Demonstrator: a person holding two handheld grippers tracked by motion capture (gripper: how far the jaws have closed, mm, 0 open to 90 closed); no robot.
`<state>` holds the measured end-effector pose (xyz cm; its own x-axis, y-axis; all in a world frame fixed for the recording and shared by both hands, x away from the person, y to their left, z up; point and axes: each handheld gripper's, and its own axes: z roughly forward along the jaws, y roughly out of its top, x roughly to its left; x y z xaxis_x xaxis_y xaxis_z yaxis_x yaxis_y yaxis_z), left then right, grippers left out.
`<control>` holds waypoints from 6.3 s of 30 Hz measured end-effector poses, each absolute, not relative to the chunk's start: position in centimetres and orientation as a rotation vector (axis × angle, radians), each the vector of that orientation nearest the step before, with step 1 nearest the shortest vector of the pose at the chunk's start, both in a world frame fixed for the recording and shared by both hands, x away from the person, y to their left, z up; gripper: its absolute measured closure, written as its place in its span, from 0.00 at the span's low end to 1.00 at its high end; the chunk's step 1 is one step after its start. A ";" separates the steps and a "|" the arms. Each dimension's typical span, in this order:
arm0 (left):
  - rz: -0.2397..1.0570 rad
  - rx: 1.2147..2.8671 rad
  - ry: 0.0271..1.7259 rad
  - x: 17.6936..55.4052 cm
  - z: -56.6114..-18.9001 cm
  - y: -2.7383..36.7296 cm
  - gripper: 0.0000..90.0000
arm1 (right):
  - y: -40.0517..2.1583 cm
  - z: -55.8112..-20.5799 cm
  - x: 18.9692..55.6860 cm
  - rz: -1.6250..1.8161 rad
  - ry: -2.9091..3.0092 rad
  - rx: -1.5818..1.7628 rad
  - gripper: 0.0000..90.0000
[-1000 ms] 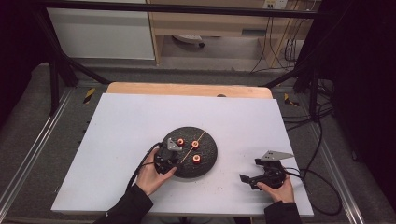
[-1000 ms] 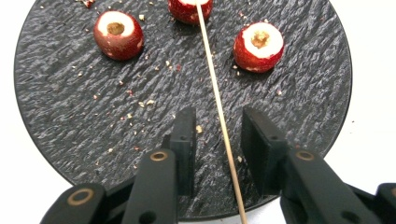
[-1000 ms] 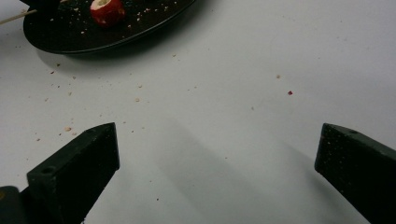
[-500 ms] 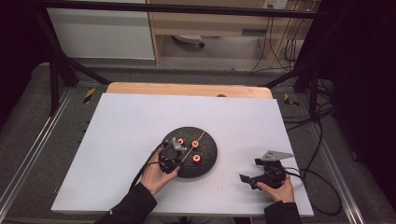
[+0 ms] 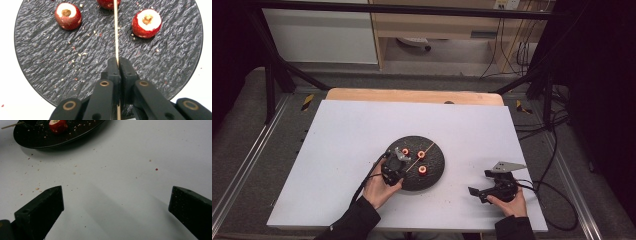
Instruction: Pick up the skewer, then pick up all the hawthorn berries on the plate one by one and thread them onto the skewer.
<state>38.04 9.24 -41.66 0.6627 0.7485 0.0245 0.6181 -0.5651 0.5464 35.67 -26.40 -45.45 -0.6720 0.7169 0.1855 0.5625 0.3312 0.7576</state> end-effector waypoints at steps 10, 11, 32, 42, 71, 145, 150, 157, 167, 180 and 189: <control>0.320 2.344 1.063 38.0 -41.5 9.6 0.98 | -26.4 -45.4 35.6 1.258 2.411 1.174 0.01; 0.320 2.336 1.061 38.0 -41.4 9.7 0.98 | -26.4 -45.4 35.6 1.257 2.411 1.174 0.01; 0.311 2.167 0.944 35.7 -39.6 14.7 0.98 | -26.4 -45.4 35.6 1.244 2.406 1.202 0.01; 0.318 2.070 0.927 34.4 -40.1 18.5 0.98 | -26.0 -45.1 35.7 1.228 2.409 1.196 0.01; 0.330 1.977 0.914 32.5 -42.9 23.8 0.98 | -20.7 -42.7 37.4 1.177 2.479 1.169 0.01; 0.344 2.003 0.901 32.4 -43.6 24.1 0.98 | -5.9 -40.7 44.1 0.563 2.919 0.995 0.67; 0.347 1.999 0.901 32.4 -43.6 24.1 0.98 | -6.1 -40.2 44.1 0.598 2.908 1.017 0.68; 0.352 1.997 0.899 32.3 -43.5 24.0 0.98 | -6.6 -39.2 43.9 0.683 2.868 1.056 0.68; 0.358 1.990 0.909 32.2 -43.5 24.1 0.98 | -7.4 -37.7 43.2 0.817 2.773 1.098 0.68; 0.362 1.986 0.910 32.1 -43.6 24.0 0.98 | -8.9 -37.3 41.9 1.102 2.588 1.169 0.68; 0.361 1.985 0.914 32.0 -43.7 23.7 0.98 | -10.4 -38.1 41.1 1.371 2.412 1.264 0.68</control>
